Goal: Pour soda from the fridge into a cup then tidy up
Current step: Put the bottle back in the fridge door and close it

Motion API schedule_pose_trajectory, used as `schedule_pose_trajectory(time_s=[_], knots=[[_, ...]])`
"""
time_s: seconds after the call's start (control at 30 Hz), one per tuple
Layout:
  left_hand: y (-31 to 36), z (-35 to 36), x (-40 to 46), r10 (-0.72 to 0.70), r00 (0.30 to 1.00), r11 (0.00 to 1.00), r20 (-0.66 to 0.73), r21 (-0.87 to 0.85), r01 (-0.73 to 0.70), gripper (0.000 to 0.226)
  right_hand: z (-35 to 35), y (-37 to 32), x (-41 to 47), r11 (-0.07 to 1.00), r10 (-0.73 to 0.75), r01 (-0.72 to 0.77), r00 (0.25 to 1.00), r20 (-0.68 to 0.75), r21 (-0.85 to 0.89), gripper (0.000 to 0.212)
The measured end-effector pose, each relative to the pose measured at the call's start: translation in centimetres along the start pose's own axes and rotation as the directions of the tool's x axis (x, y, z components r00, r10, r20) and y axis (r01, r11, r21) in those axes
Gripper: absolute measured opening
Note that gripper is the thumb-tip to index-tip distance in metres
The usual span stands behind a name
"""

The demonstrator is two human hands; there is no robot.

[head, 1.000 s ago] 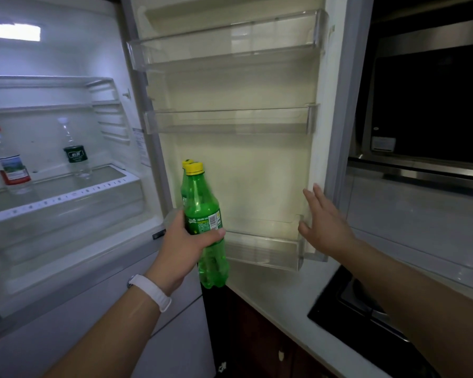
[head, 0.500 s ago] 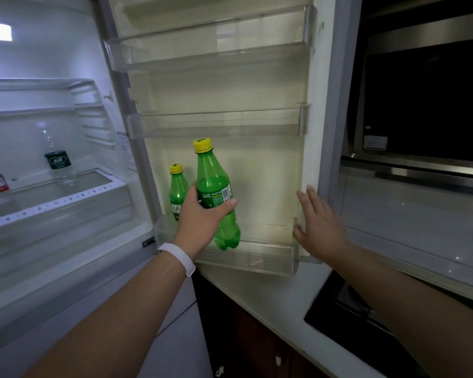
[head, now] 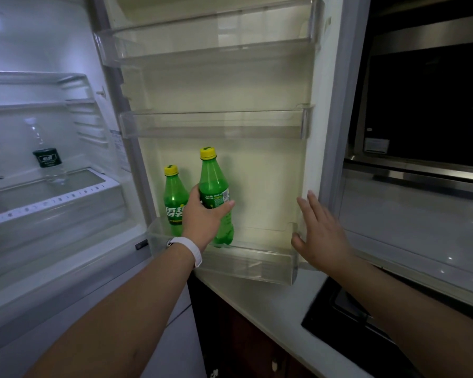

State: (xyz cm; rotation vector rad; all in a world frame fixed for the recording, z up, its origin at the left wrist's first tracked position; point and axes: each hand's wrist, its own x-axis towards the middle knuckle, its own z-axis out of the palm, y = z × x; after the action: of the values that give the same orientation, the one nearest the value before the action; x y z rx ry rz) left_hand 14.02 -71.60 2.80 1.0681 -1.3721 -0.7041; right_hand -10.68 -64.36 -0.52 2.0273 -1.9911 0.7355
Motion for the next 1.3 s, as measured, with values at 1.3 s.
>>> schedule_pose_trajectory(time_s=[1.3], knots=[[3.1,-1.3,-7.4,0.129,0.991,0.903,0.021,0.411,-0.126,0.072,-2.1,-2.0,-3.6,0.997,-0.076,0.076,0.996,0.049,0.013,0.081]])
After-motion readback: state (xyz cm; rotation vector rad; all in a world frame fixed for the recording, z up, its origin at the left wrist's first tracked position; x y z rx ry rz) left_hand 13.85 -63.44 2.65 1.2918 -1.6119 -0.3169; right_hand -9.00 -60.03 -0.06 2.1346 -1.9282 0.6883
